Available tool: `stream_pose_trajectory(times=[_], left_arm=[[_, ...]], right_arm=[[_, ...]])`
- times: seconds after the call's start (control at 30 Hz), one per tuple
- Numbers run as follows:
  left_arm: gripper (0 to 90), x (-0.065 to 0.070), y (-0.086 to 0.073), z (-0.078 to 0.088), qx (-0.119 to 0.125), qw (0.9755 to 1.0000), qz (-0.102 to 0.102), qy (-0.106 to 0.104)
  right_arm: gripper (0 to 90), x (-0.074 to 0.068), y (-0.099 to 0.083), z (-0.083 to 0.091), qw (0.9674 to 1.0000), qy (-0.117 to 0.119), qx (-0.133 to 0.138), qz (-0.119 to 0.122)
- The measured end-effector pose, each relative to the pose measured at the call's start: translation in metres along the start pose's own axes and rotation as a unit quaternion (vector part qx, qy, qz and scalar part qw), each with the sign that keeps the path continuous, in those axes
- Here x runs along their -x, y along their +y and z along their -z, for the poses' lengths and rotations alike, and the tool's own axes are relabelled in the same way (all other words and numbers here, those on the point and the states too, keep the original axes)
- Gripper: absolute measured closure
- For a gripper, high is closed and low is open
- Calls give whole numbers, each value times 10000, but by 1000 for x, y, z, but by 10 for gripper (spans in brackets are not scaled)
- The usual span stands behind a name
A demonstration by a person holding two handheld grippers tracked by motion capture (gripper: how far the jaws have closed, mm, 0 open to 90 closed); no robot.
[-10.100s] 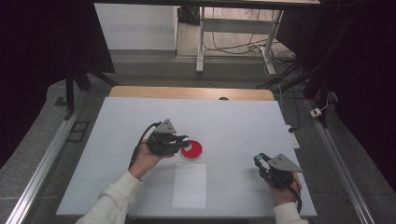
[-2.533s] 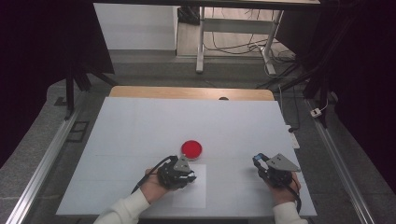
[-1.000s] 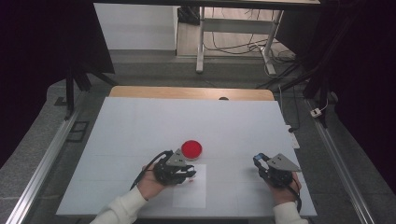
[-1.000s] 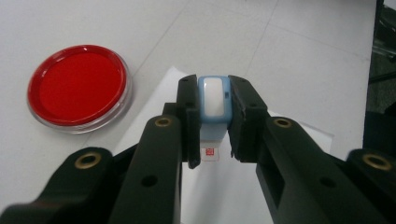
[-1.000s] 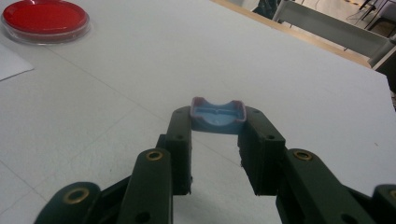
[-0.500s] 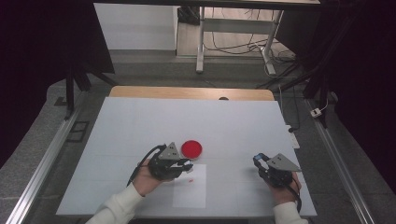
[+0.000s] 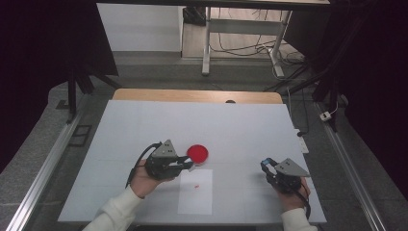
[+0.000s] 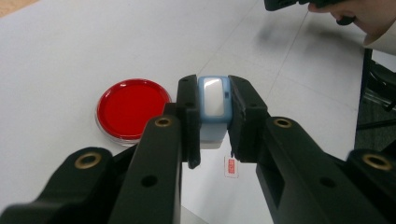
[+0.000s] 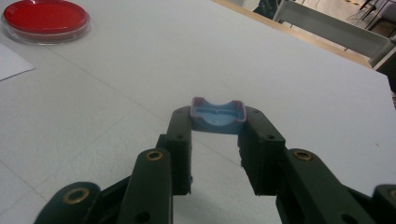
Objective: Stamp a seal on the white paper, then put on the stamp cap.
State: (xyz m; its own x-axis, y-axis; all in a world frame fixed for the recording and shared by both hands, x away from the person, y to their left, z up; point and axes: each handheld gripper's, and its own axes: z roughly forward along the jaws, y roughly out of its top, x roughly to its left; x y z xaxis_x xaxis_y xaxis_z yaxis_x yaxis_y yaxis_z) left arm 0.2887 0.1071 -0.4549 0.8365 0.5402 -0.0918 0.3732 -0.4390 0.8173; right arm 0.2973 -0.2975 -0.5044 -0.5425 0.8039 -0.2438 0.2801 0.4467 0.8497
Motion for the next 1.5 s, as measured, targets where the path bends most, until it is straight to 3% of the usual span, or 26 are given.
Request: stream_pose_trajectory(times=[0.47,1.2,1.5], left_arm=[[756,-1,0,0,6,10000,16,58],[756,-2,-1,-4,-21,10000,48,68],[756,-3,-1,-5,-33,9999,61,86]], right_arm=[[656,-3,2,0,10000,50,34,20],[655,-31,13,-9,9988,433,41,241],[655,-47,21,-16,9969,704,110,335]])
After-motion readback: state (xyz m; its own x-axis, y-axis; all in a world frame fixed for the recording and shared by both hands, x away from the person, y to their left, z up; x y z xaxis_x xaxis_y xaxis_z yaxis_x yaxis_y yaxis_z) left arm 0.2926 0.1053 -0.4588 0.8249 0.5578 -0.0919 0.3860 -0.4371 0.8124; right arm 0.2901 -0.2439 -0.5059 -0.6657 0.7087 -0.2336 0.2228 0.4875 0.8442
